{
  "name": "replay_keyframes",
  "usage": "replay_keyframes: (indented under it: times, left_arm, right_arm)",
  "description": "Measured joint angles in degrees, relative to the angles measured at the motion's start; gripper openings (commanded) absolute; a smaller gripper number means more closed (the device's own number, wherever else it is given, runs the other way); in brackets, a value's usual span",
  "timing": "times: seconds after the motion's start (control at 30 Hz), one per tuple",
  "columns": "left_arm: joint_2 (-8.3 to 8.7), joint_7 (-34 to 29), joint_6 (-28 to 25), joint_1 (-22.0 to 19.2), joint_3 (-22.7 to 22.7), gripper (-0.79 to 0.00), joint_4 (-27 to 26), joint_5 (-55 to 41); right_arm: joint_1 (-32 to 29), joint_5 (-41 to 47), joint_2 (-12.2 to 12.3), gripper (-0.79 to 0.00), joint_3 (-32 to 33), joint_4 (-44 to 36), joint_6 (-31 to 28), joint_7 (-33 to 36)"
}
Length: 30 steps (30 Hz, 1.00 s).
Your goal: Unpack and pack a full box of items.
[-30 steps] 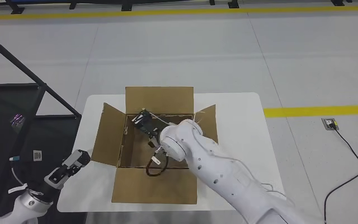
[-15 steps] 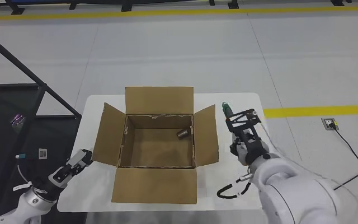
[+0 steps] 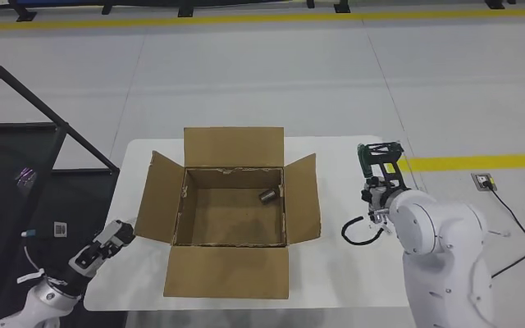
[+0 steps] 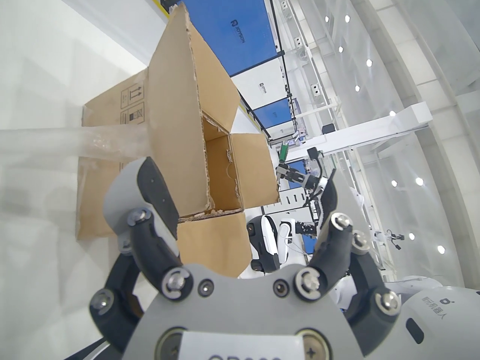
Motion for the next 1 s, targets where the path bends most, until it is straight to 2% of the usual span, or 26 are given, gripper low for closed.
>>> replay_keyframes:
  times: [0.13,0.33,0.57,0.77,1.0]
  left_arm:
    - [0.13,-0.7,0.7,-1.0,1.4,0.000,-0.6,1.0]
    - [0.32,-0.8,0.6,-1.2,1.6,0.000,-1.3,2.0]
    - [0.41,0.8,-1.1,-0.4,-1.0,0.000,-0.8,-0.9]
    - [0.40,1.4,-1.4,0.0,-1.9,0.000,-1.0,-2.0]
    - [0.40,1.4,-1.4,0.0,-1.9,0.000,-1.0,-2.0]
  right_arm:
    - [-0.3,0.3,-0.1,-0.785,-1.6,2.6,-0.4,-1.6]
    - [8.3,-0.2,-0.2,-0.785,-2.2,21.8,3.4,-1.6]
    - [16.4,1.4,0.2,-0.785,0.0,43.0,2.1,-7.5]
    - [20.3,2.6,0.6,-0.785,1.2,55.0,2.5,-13.1]
    - [24.2,3.0,0.6,-0.785,0.3,64.7,4.1,-17.8]
